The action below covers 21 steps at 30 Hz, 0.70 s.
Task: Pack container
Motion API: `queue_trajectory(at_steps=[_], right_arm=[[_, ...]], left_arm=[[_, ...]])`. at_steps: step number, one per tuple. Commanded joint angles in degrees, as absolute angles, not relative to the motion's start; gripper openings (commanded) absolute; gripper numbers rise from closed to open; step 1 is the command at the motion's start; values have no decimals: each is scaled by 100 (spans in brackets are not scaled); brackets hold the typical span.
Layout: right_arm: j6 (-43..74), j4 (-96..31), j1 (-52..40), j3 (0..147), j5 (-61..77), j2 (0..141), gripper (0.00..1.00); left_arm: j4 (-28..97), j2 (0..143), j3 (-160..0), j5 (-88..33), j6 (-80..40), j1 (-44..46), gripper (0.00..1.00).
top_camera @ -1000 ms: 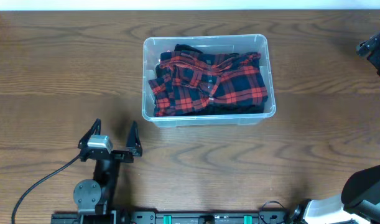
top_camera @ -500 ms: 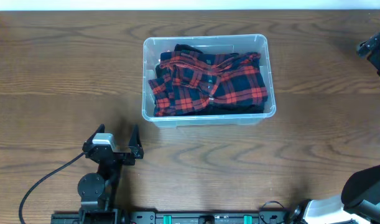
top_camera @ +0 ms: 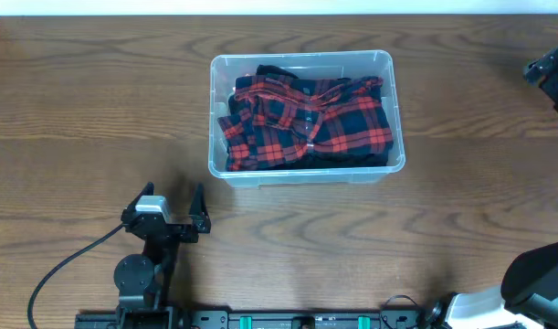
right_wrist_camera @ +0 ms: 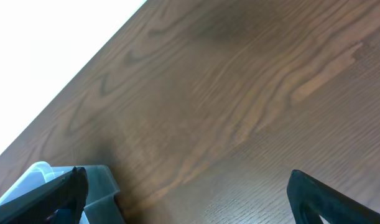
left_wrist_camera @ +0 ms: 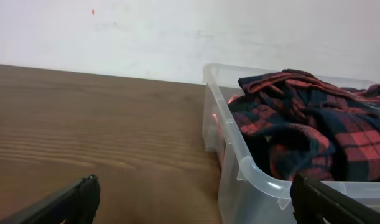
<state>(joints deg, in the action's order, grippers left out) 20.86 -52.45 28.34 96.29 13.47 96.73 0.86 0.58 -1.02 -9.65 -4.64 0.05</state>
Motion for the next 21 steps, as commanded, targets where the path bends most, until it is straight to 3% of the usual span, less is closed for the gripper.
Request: queue_trajectory(at_steps=[1,21], right_arm=[[2163,-5234,2853,9708,1350,9673,99],[2163,-5238,2644,9706,1347,9491,99]], left_arm=[[318,30,-23,-1004,-478,-21,98],[318,30,-23,-1004,-478,-21,98]])
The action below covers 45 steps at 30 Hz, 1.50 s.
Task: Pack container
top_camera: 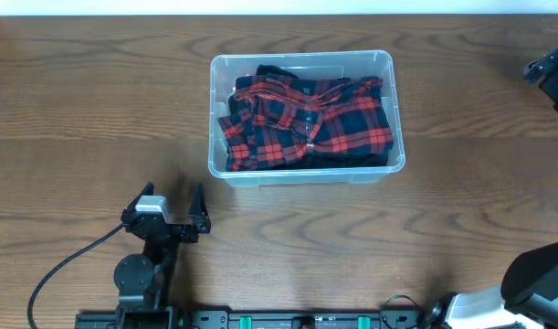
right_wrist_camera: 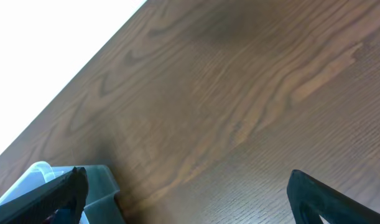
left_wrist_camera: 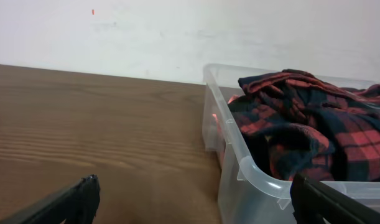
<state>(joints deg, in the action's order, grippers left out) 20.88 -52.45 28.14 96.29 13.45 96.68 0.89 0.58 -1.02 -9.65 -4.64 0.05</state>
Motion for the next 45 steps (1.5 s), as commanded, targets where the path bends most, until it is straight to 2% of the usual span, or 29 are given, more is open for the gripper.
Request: queue_trajectory(at_steps=[1,5,11,16,20,25,32,35,45], right_arm=[[2163,-5236,2545,9706,1350,9411,99],[2163,-5234,1986,9706,1350,9085,99],[2163,-5234,666,9706,1350,8545,99],[1297,-5148,-552,9692,-231,8103,99],[489,-5046,-1170,9548,-1068,7728,99],[-78,-4233,-1302,8637,-941,6925,99],[-97,-1824,-1284,5857,-947,5048,99],[-95,-1184,-1236,4827,-941,4320,99],[-89,-478,-1039,2121,-633,2008,99]], left_arm=[[318,30,-23,-1004,-478,-21,98],[318,30,-23,-1004,-478,-21,98],[318,30,-23,-1004,-478,-21,98],[318,30,-23,-1004,-478,-21,98],[318,30,-23,-1004,-478,-21,98],[318,30,-23,-1004,-478,-21,98],[318,30,-23,-1004,-478,-21,98],[318,30,-23,-1004,-478,-21,98],[318,30,-23,-1004,-478,-21,98]])
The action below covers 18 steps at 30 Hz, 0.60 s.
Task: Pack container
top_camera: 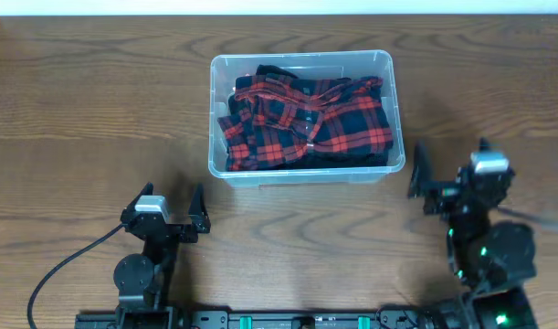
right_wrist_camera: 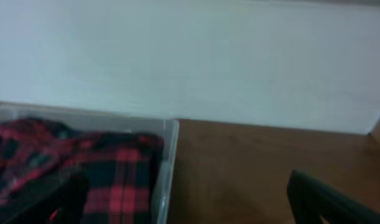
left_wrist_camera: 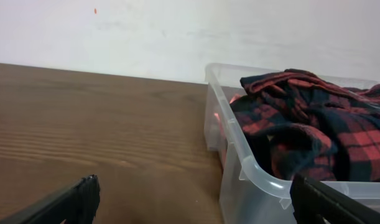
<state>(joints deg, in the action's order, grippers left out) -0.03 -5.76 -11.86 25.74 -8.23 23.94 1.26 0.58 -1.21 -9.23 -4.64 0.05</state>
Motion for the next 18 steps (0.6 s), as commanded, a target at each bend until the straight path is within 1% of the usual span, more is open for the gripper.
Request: queue_trajectory(at_steps=[1,4,10,18], right_arm=[[-89,-410,-989,1933,-567,1857,99],[-19,-204,-799,1345,-423,1461,99],[646,-84,-521,541,-397,930,99],[565,-104,-381,259,-401,666,99]], left_arm=[[318,30,-23,-1004,-478,-21,98],[318,30,-23,-1004,-478,-21,98],[318,30,-23,-1004,-478,-21,98],[318,30,-23,-1004,-478,-21,98]])
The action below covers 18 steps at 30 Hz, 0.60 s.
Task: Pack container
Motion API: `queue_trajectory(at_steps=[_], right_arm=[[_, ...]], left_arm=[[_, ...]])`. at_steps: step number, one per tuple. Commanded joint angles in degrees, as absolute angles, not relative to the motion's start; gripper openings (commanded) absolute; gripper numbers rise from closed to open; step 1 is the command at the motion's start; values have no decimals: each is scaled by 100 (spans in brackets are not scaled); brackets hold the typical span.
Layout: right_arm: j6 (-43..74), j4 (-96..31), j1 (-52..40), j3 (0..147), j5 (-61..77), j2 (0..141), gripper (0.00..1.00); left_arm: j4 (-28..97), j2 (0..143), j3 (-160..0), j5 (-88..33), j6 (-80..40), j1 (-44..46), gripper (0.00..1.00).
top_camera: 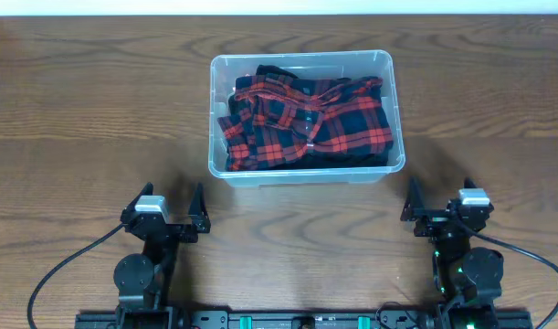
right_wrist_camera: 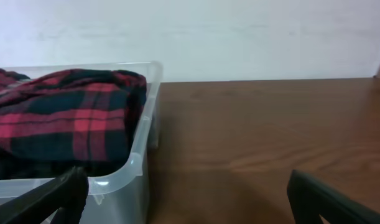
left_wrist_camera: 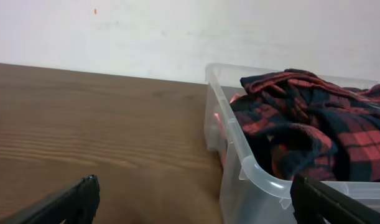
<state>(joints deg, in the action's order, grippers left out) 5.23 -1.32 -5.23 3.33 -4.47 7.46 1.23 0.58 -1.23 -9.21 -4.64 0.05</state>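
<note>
A clear plastic container (top_camera: 216,119) stands at the middle back of the table, filled with a crumpled red and dark plaid garment (top_camera: 306,123). My left gripper (top_camera: 166,201) rests open near the front left, short of the container's front left corner (left_wrist_camera: 252,180); the garment (left_wrist_camera: 314,130) shows over the rim. My right gripper (top_camera: 438,199) rests open near the front right, beside the container's front right corner (right_wrist_camera: 130,171), with the garment (right_wrist_camera: 65,112) inside. Neither gripper holds anything.
Bare brown wooden table (top_camera: 87,100) lies on both sides of the container. A white wall (left_wrist_camera: 177,31) runs behind the table's far edge. Black cables (top_camera: 59,265) trail from the arm bases at the front edge.
My right gripper has moved from just right of the container's front right corner to a lower spot nearer the front edge. The left gripper, container and garment are unchanged.
At first my right arm was raised at the far right edge, its camera looking down at bare table. It stayed there, then stood open beside the container's right side. Now it rests near the front edge. The left gripper stayed open throughout.
</note>
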Motion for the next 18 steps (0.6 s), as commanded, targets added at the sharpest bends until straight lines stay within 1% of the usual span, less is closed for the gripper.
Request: queue_trajectory(at_steps=[1,4,6,12,18], right_arm=[[548,-106,-353,226,-403,648,99],[545,-104,-285,60,-401,574,99],[521,-377,-270,30,-399,484,99],[-467,-412,-263,30,-97,423,99],[-624,-412,-263,30,-97,423,99]], left_arm=[[318,30,-23,-1004,-478,-21,98],[318,30,-23,-1004,-478,-21,98],[318,30,-23,-1004,-478,-21,98],[318,30,-23,-1004,-478,-21,98],[318,30,-23,-1004,-478,-21,98]])
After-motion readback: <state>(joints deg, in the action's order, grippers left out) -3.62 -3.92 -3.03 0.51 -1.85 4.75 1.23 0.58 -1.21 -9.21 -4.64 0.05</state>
